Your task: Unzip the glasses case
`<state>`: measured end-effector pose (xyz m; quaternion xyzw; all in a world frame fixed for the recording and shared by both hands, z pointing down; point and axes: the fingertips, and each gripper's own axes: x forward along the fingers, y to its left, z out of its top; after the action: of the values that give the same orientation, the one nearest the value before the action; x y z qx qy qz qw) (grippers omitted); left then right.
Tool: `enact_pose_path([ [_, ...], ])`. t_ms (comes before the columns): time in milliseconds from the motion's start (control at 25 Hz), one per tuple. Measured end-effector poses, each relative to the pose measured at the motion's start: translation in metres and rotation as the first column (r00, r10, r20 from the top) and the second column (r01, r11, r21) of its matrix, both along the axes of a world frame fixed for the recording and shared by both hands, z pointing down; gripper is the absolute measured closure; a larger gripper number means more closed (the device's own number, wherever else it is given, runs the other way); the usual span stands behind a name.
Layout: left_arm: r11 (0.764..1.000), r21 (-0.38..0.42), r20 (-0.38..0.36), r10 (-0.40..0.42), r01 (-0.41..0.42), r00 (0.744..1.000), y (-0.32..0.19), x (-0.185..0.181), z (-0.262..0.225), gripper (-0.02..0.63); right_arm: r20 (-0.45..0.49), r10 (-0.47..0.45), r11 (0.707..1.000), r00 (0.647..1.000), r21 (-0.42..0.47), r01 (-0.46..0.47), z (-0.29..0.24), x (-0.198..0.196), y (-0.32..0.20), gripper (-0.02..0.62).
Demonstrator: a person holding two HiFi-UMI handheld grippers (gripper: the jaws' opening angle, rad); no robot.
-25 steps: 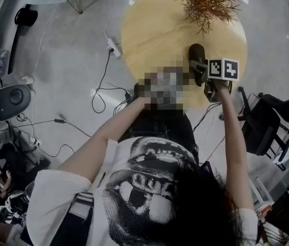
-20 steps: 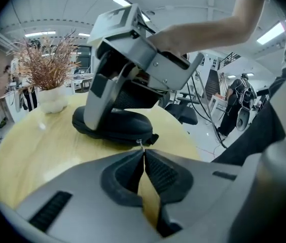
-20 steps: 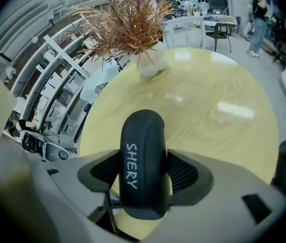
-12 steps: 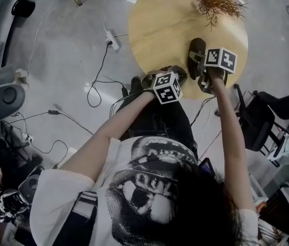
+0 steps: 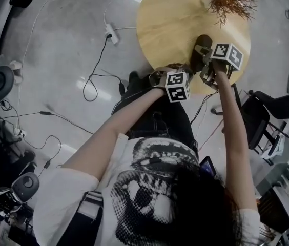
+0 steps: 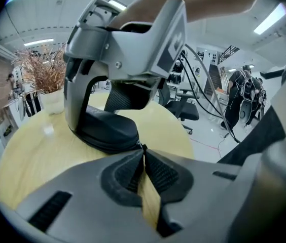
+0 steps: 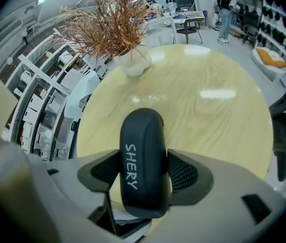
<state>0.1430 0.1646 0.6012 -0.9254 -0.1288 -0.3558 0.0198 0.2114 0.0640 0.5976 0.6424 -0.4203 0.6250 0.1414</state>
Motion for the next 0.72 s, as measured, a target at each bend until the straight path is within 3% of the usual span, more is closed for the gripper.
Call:
enact_pose_path([
  [240, 0.999, 0.033, -0.019, 0.007, -0.006, 1.000, -0.002, -0.002, -0.003, 0.588, -0.020, 0.029, 1.000, 0.999, 0.000, -0.029, -0.003, -0.003, -0.003, 0.301],
  [440, 1.000, 0.012, -0.043, 0.010, -0.010, 0.999, 0.000, -0.008, -0.004, 0.588, -0.014, 0.007, 1.000, 1.000, 0.029, -0.007, 0.001, -0.004, -0.004, 0.291],
  [720, 0.998, -0.015, -0.046, -0.068, 0.067, 0.997, -0.024, -0.040, -0.009, 0.588, -0.046, -0.034, 0.992, 0.998, 0.117, 0.039, -0.002, -0.008, -0.004, 0.278],
])
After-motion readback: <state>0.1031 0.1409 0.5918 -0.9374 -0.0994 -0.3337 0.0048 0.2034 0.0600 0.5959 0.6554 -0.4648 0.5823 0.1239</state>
